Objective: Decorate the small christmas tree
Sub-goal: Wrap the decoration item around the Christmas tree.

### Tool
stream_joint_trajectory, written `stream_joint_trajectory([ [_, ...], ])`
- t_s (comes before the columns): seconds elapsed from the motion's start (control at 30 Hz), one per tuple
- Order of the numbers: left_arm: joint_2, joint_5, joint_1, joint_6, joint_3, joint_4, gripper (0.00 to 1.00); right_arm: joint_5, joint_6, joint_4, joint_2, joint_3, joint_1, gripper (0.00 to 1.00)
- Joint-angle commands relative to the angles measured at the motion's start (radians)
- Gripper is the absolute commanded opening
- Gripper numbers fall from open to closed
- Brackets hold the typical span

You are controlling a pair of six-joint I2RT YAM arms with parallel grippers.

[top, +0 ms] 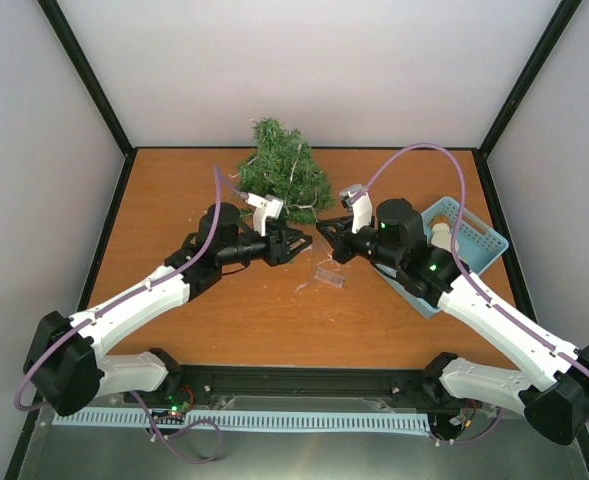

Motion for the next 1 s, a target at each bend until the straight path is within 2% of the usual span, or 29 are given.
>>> stream_joint_trajectory([
  [0.0,0.002,0.012,0.005,-0.02,-0.004,0.03,0.43,-0.007,0.008,0.027,-0.012,-0.006,0.007,0.03],
  [0.07,-0.002,0.023,0.004,-0.038,-0.015,0.059,0.37,-0.005,0.005,0.026,-0.012,-0.008,0.007,0.03],
  [0.1,-0.005,0.026,0.004,-0.044,-0.017,0.068,0.31,-0.004,0.005,0.025,-0.012,-0.009,0.007,0.03],
  [0.17,-0.015,0.03,0.004,-0.053,-0.022,0.08,0.13,-0.002,0.006,0.026,-0.013,-0.012,0.007,0.03],
  [0.23,-0.031,0.021,0.005,-0.055,-0.031,0.087,0.02,0.0,0.006,0.026,-0.012,-0.017,0.007,0.03],
  [0.57,-0.135,-0.009,0.005,-0.032,-0.042,0.16,0.01,0.107,0.038,-0.001,-0.036,-0.128,0.005,0.03],
  [0.97,-0.245,-0.162,0.005,0.074,0.022,-0.088,0.01,0.302,0.044,-0.076,-0.082,-0.165,0.003,0.03],
])
